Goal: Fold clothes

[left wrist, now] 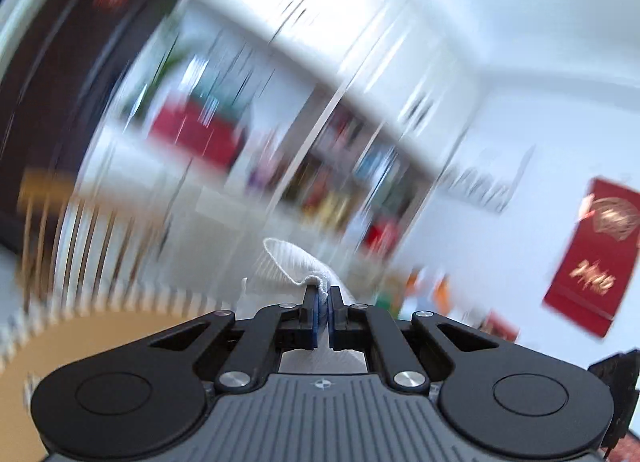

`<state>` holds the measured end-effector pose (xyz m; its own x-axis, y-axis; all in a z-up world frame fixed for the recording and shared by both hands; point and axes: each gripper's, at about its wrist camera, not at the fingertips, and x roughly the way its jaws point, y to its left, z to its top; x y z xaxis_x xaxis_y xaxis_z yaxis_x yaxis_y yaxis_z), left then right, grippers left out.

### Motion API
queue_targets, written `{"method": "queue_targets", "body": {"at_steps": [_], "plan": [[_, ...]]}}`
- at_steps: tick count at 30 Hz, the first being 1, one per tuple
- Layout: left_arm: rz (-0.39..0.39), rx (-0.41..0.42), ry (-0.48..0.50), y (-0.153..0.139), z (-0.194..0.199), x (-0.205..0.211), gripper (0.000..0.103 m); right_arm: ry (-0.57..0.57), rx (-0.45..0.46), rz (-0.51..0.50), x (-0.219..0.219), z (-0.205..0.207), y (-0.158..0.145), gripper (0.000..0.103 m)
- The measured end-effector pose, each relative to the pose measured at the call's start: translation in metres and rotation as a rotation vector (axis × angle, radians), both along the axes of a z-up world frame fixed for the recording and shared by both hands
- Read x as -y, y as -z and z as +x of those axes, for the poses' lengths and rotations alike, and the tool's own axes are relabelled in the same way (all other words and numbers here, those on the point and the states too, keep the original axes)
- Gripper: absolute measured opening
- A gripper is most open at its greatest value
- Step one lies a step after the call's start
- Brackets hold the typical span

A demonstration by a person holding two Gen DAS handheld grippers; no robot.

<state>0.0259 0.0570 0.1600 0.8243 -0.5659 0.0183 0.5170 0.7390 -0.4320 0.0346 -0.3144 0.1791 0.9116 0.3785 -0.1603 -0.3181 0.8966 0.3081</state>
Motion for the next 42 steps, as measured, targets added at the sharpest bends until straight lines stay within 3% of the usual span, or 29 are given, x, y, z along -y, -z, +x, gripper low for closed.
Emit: {"method": "queue_targets", "body": {"at_steps": [4, 8, 10, 12, 14, 16, 17, 20, 23, 25, 26, 27, 28, 29, 32, 35, 42], "plan": [[-0.1, 0.141, -0.018, -0.057, -0.03, 0.014, 0.004, -0.089, 0.209, 0.007, -0.001, -0.015, -0.073, 0.003], [-0.116, 0.222, -0.101, -0.104, -0.055, 0.031, 0.005, -0.082, 0.387, -0.048, 0.003, -0.031, -0.127, 0.003], [-0.059, 0.222, -0.181, -0.117, -0.051, 0.042, 0.005, -0.056, 0.392, -0.087, 0.002, -0.02, -0.137, 0.003], [0.001, 0.135, -0.226, -0.11, -0.018, 0.054, 0.005, -0.032, 0.306, -0.104, -0.003, 0.013, -0.126, 0.003], [0.076, -0.001, -0.256, -0.076, 0.043, 0.068, 0.005, -0.012, 0.173, -0.141, -0.014, 0.058, -0.096, 0.003], [0.185, -0.102, -0.284, -0.028, 0.109, 0.086, 0.005, 0.043, 0.051, -0.247, -0.027, 0.113, -0.052, 0.003], [0.24, -0.156, -0.294, 0.0, 0.141, 0.094, 0.005, 0.073, -0.009, -0.304, -0.033, 0.141, -0.03, 0.003], [0.374, -0.388, -0.281, 0.094, 0.234, 0.106, 0.005, 0.11, -0.228, -0.319, -0.034, 0.228, 0.043, 0.003], [0.507, -0.52, -0.247, 0.169, 0.278, 0.1, 0.015, 0.215, -0.383, -0.291, -0.028, 0.284, 0.114, 0.004], [0.557, -0.569, -0.236, 0.208, 0.291, 0.091, 0.024, 0.264, -0.494, -0.262, -0.012, 0.297, 0.153, 0.012], [0.522, -0.575, -0.233, 0.216, 0.286, 0.079, 0.045, 0.285, -0.553, -0.244, -0.002, 0.303, 0.172, 0.016], [0.477, -0.585, -0.225, 0.223, 0.284, 0.063, 0.055, 0.29, -0.577, -0.2, 0.009, 0.302, 0.186, 0.024], [0.462, -0.601, -0.221, 0.231, 0.285, 0.051, 0.055, 0.292, -0.568, -0.148, 0.021, 0.295, 0.198, 0.037], [0.471, -0.623, -0.219, 0.239, 0.29, 0.041, 0.054, 0.297, -0.569, -0.123, 0.03, 0.289, 0.208, 0.042], [0.499, -0.687, -0.212, 0.263, 0.309, 0.012, 0.044, 0.278, -0.614, -0.115, 0.042, 0.283, 0.233, 0.038], [0.492, -0.721, -0.201, 0.282, 0.331, 0.002, 0.042, 0.231, -0.652, -0.135, 0.043, 0.284, 0.254, 0.039], [0.522, -0.71, -0.12, 0.293, 0.361, 0.019, 0.042, 0.148, -0.653, -0.151, 0.01, 0.293, 0.254, 0.041]]}}
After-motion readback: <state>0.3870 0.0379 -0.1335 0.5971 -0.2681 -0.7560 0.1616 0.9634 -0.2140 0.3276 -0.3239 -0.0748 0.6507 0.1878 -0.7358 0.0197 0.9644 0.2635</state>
